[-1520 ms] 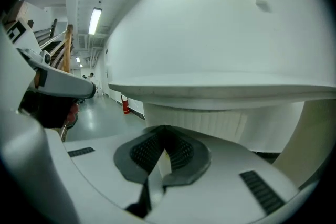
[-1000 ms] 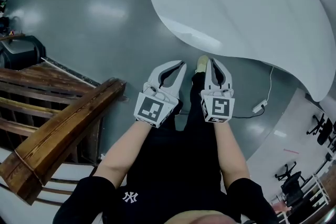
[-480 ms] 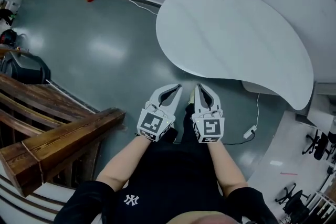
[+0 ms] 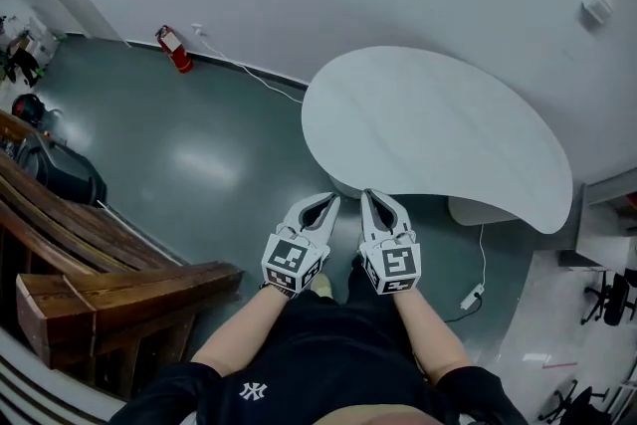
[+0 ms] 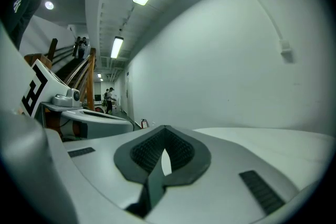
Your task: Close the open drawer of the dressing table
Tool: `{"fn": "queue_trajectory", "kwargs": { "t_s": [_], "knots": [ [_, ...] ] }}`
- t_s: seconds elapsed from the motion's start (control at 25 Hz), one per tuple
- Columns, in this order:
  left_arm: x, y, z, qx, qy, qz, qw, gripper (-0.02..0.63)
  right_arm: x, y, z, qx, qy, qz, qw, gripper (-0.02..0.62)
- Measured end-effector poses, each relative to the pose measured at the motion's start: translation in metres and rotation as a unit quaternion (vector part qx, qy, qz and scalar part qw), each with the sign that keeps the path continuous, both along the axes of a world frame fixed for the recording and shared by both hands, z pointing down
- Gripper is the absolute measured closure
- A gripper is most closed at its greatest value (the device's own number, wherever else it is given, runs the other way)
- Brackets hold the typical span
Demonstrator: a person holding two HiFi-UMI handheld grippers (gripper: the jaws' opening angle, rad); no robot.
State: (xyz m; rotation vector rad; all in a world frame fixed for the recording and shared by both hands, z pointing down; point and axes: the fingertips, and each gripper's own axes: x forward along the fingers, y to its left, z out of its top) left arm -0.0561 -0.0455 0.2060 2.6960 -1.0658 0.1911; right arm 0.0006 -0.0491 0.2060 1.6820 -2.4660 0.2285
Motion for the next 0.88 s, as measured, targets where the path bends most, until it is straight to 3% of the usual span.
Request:
{"fn": "queue_trajectory", "kwargs": {
  "t_s": [0.16, 0.52, 0.88],
  "knots": [
    [-0.004, -0.003, -0.019, -0.005, 0.002, -0.009, 0.9999, 0.595, -0.004, -0.002, -0.030, 0.020, 0.005, 0.000, 1.000, 0.580],
    [-0.002, -0.011, -0.058, 0.028, -0.001, -0.013, 0.9995, 0.595, -0.007, -0.002, -0.060, 0.037, 0.006, -0.007, 0.999, 0.580],
    [0.003, -0.007, -0.064, 0.031, 0.005, -0.003, 0.9995, 0.595, -0.010, -0.002, -0.067, 0.042, 0.009, -0.011, 0.999, 0.580]
  ]
}}
